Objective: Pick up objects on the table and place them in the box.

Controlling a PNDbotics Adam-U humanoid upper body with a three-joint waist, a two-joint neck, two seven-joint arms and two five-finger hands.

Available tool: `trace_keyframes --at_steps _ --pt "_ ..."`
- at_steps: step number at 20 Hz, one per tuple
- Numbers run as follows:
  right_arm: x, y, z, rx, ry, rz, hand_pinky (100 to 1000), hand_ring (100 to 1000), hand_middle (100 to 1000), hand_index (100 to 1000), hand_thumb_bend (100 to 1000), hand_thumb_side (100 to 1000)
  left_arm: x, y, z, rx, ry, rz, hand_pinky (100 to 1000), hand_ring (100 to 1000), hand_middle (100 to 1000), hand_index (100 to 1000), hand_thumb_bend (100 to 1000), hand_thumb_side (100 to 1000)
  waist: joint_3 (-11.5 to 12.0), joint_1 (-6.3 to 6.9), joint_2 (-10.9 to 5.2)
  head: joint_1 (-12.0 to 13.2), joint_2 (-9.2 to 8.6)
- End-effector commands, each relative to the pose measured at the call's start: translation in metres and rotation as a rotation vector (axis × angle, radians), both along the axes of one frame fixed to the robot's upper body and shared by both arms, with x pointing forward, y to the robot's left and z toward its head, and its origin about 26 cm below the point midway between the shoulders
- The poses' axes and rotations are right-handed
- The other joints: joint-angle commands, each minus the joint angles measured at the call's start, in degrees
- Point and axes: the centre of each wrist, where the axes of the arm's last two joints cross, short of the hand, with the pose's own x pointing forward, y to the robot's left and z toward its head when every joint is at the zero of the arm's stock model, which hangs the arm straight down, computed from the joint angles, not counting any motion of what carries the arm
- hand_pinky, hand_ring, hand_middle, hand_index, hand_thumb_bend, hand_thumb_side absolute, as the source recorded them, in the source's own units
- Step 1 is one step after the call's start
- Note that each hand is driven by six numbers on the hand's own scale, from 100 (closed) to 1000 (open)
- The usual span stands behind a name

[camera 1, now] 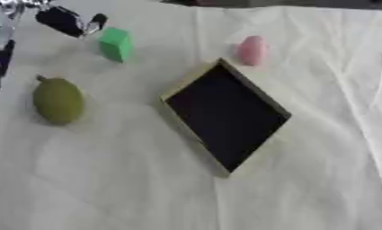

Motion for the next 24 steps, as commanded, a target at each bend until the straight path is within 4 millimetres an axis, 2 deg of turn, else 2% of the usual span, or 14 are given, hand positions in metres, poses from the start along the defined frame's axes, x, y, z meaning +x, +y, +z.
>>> trace_keyframes --at_steps 1,4,10,13,19,24 --pt "-0.005 0.001 0.01 -0.017 -0.026 0.008 918 761 643 772 100 566 -0.002 -0.004 0.016 0.425 0.046 -0.27 931 932 902 949 132 325 -0.1 0.37 -1.25 -0.2 0.31" --pt "-0.005 0.001 0.009 -0.016 -0.022 0.009 918 761 643 772 100 567 -0.002 -0.005 0.016 0.435 0.051 -0.267 932 934 897 952 152 330 -0.2 0.65 -1.35 -0.3 0.45" --pt "-0.005 0.002 0.01 -0.015 -0.019 0.013 919 762 641 772 100 566 0.002 -0.007 0.011 0.48 0.081 -0.253 930 932 878 950 109 523 -0.3 1.07 -1.52 -0.6 0.45" --pt "-0.006 0.002 0.01 -0.012 -0.018 0.015 919 763 640 772 100 565 0.003 -0.009 0.006 0.496 0.097 -0.249 930 932 880 950 103 564 -0.5 1.14 -1.6 -0.6 0.38" --pt "-0.006 0.002 0.01 -0.009 -0.018 0.018 919 763 638 772 100 564 0.006 -0.01 0.0 0.531 0.121 -0.231 933 935 887 952 133 584 -0.7 0.99 -1.58 -0.8 0.16" --pt "-0.006 0.002 0.009 -0.007 -0.017 0.019 919 761 636 771 100 564 0.007 -0.009 -0.003 0.549 0.132 -0.221 944 944 896 959 201 545 -0.7 0.83 -1.45 -0.8 0.15"
